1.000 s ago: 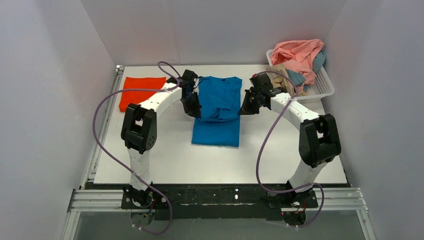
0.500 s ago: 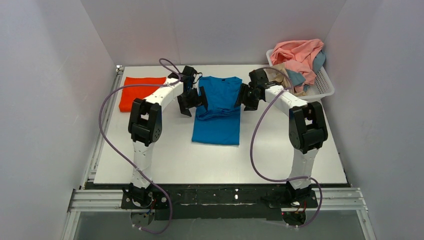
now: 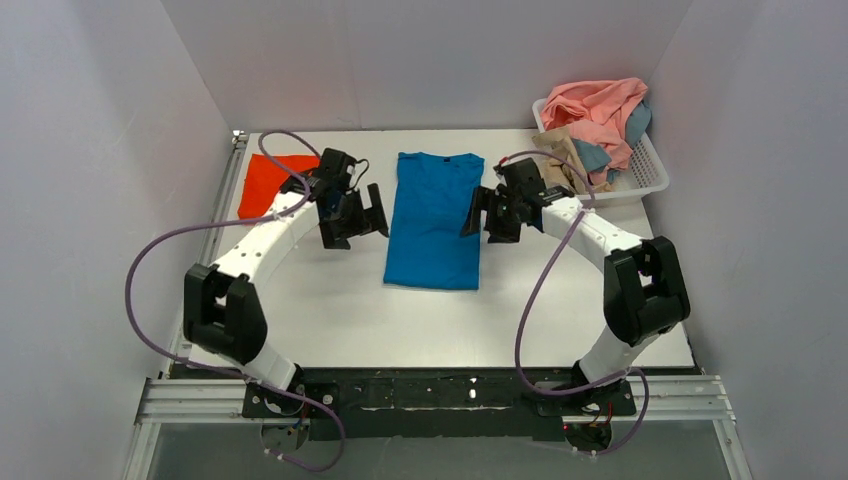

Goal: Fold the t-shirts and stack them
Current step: Fold the folded rectangular tshirt in 1/3 of the way, then grab one side of the 2/3 rectangular tshirt with both arms

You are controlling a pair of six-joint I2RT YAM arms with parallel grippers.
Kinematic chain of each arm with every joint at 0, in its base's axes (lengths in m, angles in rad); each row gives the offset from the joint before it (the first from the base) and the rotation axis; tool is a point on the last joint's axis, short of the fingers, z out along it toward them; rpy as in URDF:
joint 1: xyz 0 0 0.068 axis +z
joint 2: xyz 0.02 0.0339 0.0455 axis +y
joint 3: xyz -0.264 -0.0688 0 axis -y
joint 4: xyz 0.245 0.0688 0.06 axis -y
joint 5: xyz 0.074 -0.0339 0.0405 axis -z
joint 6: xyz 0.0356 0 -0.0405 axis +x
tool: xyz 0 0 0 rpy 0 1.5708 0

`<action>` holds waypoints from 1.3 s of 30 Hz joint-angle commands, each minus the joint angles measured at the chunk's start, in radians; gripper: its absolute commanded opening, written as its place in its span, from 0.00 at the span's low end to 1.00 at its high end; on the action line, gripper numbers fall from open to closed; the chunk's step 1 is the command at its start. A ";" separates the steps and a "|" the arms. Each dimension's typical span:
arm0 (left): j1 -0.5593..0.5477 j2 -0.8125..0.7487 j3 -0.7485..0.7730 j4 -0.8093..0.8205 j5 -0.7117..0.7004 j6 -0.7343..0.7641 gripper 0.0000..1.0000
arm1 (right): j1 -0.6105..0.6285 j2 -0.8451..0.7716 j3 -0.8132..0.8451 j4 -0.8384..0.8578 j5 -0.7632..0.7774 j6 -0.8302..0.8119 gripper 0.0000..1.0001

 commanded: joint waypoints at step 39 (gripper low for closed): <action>-0.030 0.252 -0.400 0.285 0.214 -0.192 0.00 | 0.047 -0.006 -0.470 0.281 -0.131 0.209 0.09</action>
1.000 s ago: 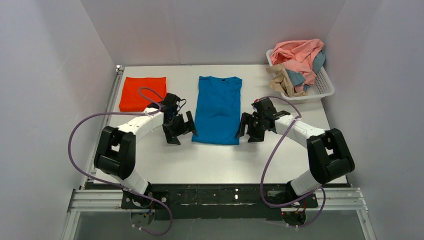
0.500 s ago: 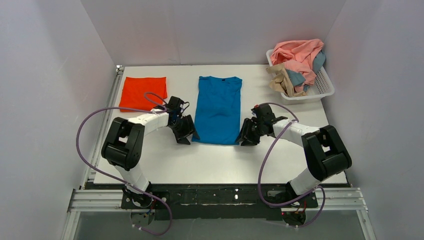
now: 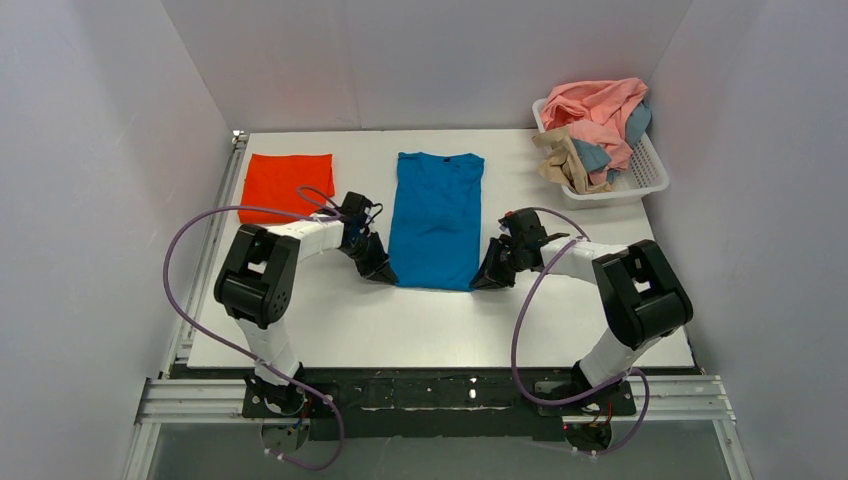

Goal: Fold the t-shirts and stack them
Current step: Grab one side of the 2/3 rectangular tshirt with both arms, then fold the long partially folded tshirt into a neat square

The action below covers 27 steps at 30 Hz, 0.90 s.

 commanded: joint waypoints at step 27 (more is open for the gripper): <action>-0.283 -0.786 -0.086 -0.516 -0.517 -0.018 0.00 | 0.129 -0.600 0.188 -0.642 0.079 -0.184 0.01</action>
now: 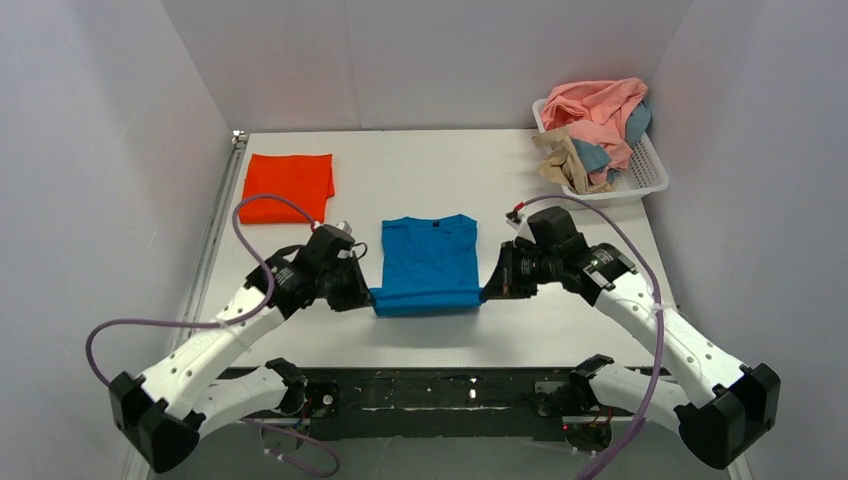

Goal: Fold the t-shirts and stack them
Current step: Fold the long partially folded tshirt into a neat square

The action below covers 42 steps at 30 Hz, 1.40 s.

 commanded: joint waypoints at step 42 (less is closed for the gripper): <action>0.325 1.084 0.791 -0.091 -0.105 0.194 0.00 | -0.389 0.931 0.672 0.211 0.000 -0.145 0.01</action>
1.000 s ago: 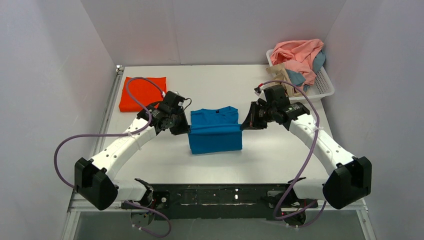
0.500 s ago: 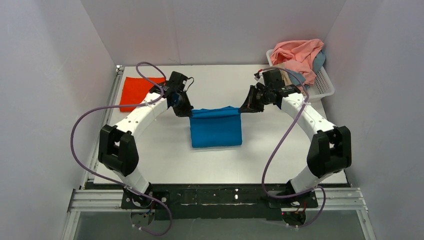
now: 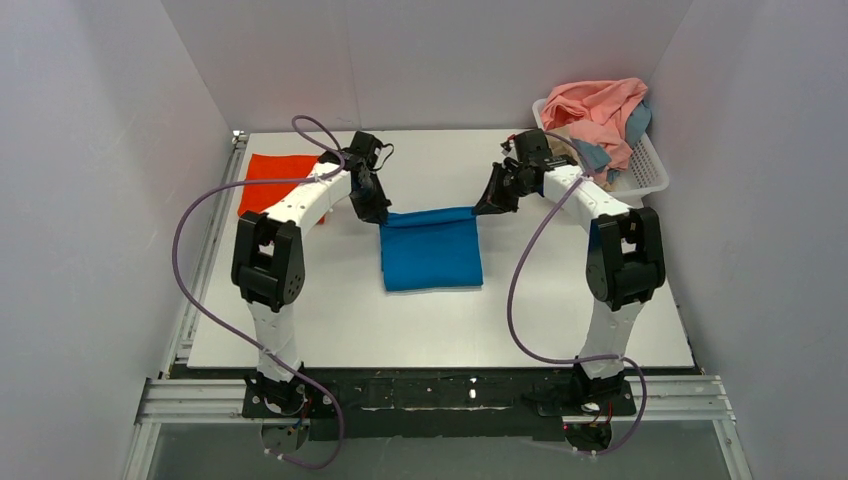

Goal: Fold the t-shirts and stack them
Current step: Fold the long partially folded tshirt into a neat square

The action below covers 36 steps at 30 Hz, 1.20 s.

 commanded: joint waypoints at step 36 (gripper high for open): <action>0.044 0.327 0.235 0.033 0.291 -0.030 0.98 | 0.023 0.296 0.208 0.209 -0.197 0.105 0.78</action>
